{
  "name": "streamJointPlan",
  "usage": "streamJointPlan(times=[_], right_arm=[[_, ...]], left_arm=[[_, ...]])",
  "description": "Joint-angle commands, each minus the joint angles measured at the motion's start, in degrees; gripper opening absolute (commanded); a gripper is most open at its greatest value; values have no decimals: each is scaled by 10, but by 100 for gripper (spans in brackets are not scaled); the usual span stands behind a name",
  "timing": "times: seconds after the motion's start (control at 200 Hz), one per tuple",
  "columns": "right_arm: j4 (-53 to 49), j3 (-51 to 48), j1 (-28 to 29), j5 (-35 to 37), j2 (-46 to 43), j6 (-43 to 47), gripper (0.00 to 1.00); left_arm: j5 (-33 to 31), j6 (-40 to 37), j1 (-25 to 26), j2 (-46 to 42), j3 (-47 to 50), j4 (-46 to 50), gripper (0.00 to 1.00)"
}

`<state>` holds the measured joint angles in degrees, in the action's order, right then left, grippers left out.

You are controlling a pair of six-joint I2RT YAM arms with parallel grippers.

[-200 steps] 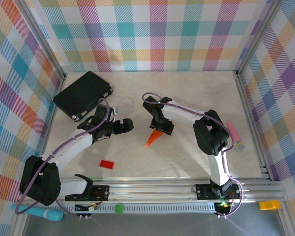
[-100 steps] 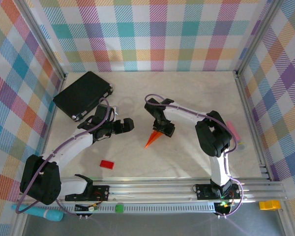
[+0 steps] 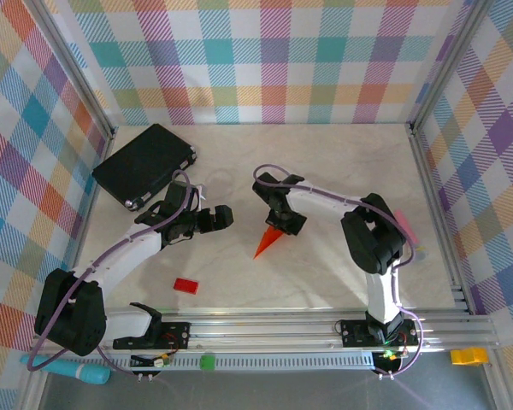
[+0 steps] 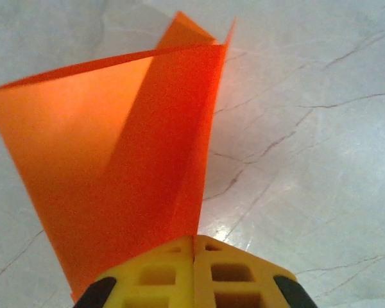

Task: Fold a paper plane with a square sheet of paper (pick it up from the middle)

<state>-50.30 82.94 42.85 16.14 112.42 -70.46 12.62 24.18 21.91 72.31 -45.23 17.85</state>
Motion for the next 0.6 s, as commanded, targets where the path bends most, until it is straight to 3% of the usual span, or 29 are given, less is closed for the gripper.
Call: streamJointPlan(times=[0.0, 0.255, 0.595], right_arm=[[23, -9, 4, 34, -49, 15, 1], [73, 24, 3, -18, -81, 139, 1], [279, -6, 0, -222, -90, 267, 2]], left_arm=[[12, -4, -8, -5, 8, -5, 100], [13, 7, -13, -12, 15, -14, 100], [12, 64, -44, -43, 30, -43, 100]])
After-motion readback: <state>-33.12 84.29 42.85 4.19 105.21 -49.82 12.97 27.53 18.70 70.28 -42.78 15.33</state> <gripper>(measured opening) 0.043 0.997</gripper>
